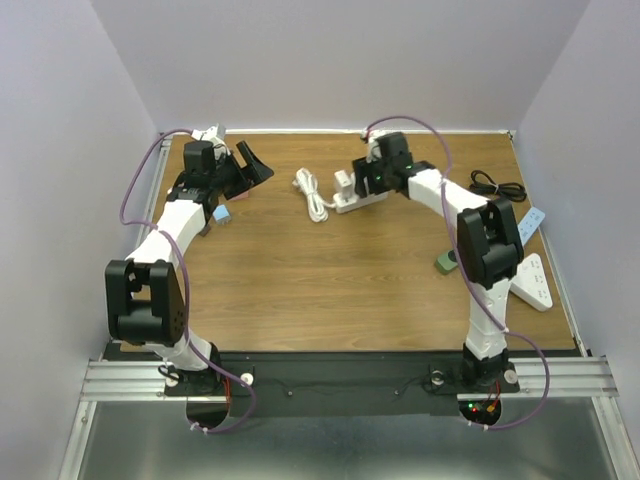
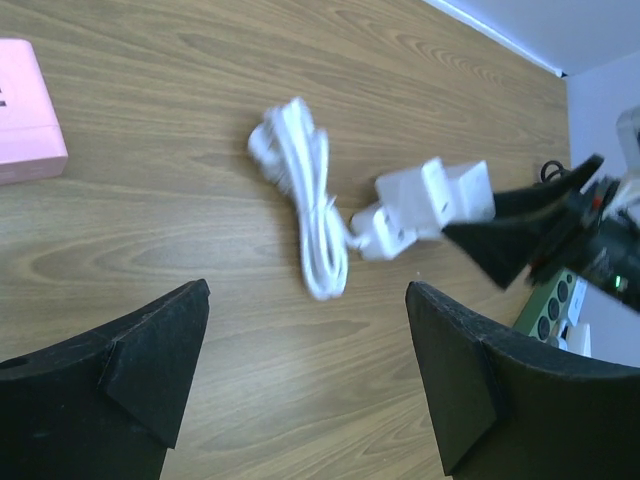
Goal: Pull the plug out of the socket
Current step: Move the socket to the center of the board.
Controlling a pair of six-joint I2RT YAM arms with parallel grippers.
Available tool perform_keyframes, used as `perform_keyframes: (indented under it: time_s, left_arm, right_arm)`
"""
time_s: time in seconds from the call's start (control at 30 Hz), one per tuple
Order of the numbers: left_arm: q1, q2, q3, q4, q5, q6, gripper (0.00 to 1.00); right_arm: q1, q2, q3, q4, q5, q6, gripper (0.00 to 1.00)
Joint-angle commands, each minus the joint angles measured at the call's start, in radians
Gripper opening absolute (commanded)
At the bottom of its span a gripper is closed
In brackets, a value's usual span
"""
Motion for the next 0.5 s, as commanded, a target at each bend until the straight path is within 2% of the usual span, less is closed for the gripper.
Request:
perform_keyframes:
  time_s: [0.0, 0.13, 0.23, 0.4, 0.47]
  left_arm:
    - [-0.003, 0.019, 0.026, 0.023, 0.027, -0.001, 0.89]
    - [-0.019, 0.061, 0.049, 0.005, 0.058, -0.004, 0.86]
    - [-0.068, 0.110, 0.107, -0.067, 0.023, 0.005, 0.84]
    - [-0.179, 0.257, 0.317, -0.346, -0.081, -0.030, 0.80]
    - [-0.211, 0.312, 0.384, -0.459, -0.115, -0.056, 0.72]
  right_arm:
    - [0.129, -0.077, -0.179, -0.067, -0.015, 0.000, 0.00]
    - [0.195, -0.179, -0.319, -0.054, 0.032, 0.012, 0.00]
    - [0.216, -0.224, -0.379, -0.044, 0.097, 0.021, 0.00]
    - [0.241, -0.224, -0.390, -0.034, 0.218, 0.029, 0.01]
    - [0.250, -0.218, -0.387, -0.018, 0.304, 0.055, 0.00]
